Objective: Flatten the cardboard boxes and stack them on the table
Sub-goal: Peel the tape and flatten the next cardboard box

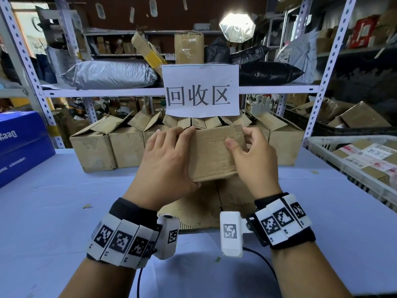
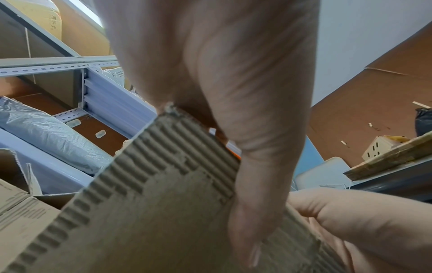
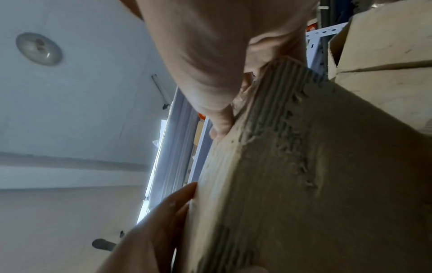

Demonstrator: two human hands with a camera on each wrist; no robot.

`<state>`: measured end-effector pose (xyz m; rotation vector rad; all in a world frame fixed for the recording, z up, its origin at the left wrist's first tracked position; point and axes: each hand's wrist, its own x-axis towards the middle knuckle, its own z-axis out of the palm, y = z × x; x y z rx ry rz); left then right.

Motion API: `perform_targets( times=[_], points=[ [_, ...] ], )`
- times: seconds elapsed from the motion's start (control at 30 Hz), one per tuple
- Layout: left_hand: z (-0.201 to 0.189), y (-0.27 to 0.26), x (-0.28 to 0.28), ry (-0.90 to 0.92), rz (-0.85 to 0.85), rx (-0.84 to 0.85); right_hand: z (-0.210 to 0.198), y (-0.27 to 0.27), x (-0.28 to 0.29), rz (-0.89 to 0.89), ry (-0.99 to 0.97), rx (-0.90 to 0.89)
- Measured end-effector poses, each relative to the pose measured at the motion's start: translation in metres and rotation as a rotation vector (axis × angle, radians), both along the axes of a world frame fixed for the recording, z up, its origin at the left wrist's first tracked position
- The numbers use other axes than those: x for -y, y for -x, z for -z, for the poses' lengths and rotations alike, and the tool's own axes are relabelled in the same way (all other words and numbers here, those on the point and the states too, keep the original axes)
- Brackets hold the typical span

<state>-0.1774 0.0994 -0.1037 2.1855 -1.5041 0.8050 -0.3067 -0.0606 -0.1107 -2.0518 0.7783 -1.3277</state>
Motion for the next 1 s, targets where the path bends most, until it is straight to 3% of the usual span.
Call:
perform_targets(
  times=[0.3,0.43,1.0],
  points=[
    [0.001,-0.003,0.000,0.036,0.005,-0.008,-0.004,0.008,0.009,-0.132,-0.135,0.113],
    [0.003,-0.003,0.002,0.044,-0.003,-0.006,-0.003,0.005,0.003,-0.099,-0.020,-0.030],
    [-0.001,-0.014,-0.006,0.037,0.017,-0.093,0.002,0.004,0.009,-0.248,-0.184,0.175]
  ],
)
